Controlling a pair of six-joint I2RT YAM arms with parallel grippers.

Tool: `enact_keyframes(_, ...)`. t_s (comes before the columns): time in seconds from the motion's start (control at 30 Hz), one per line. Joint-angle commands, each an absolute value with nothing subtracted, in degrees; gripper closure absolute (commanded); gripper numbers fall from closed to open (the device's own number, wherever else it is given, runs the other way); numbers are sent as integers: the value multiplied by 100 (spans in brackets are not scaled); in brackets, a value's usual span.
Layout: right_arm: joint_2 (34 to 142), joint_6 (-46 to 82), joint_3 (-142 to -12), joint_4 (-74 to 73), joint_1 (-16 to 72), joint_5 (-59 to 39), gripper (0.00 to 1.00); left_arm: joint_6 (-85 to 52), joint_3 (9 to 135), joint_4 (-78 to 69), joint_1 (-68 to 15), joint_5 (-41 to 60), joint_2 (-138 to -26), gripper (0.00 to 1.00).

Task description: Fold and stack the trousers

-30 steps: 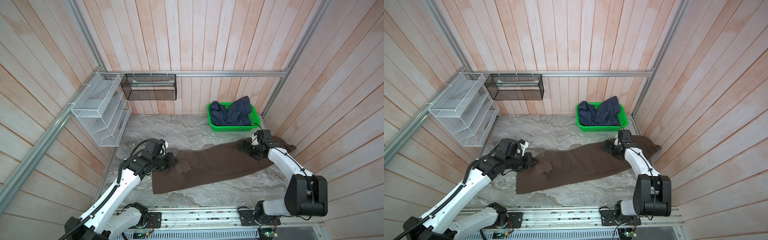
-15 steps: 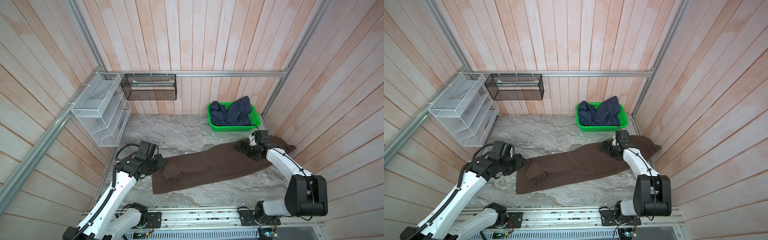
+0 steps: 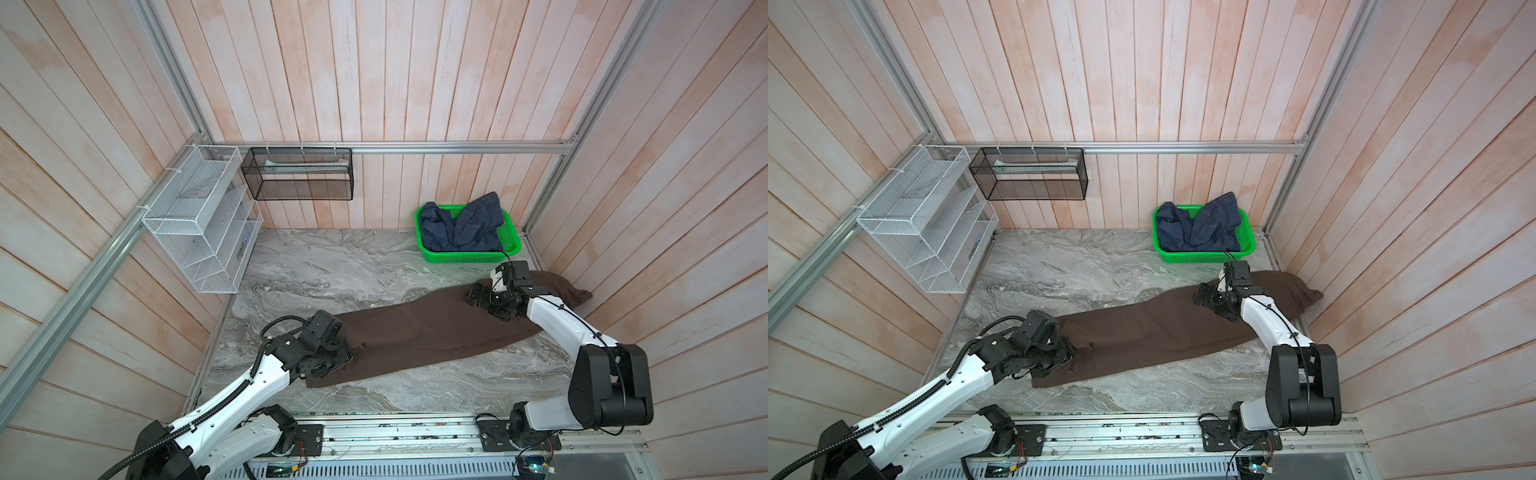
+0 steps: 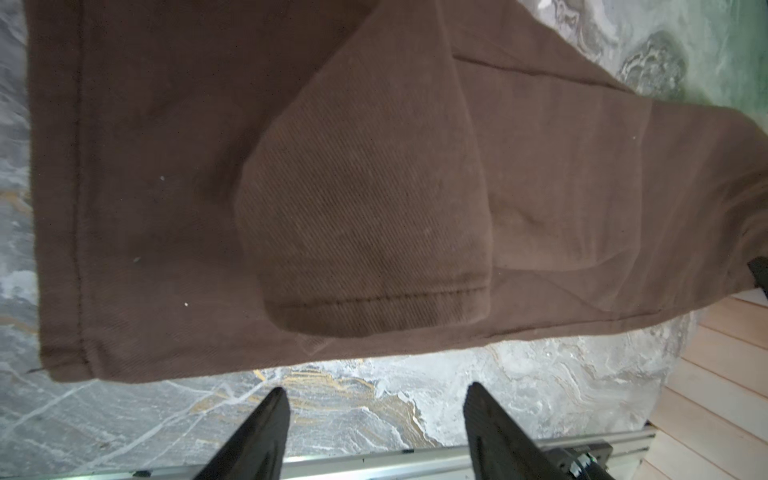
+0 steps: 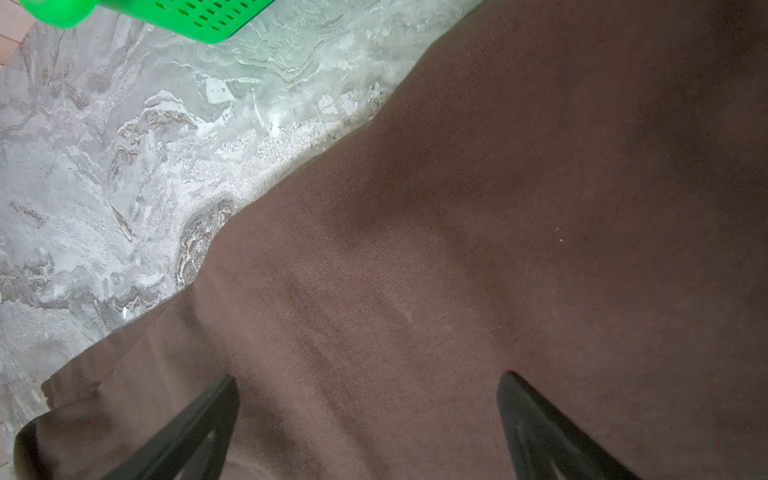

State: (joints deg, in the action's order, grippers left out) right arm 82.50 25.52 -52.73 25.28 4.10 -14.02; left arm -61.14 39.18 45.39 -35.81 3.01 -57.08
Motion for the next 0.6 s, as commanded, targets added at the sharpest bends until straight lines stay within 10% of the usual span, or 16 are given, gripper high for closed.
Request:
enact_keyframes(0.0,8314,2580,-5254,2486,440,-1436,2,-6204,3848,4194,-3403,-184,-5767,29)
enact_keyframes(0.4,8321,2562,-5297,2522,441,-1432,2,-5971,3502,3772,-2947,-35,-5974,31)
enact_keyframes(0.57,8349,2564,-5295,2521,449,-1437,2,-6046,3448,3402,-2812,-246,-5688,74)
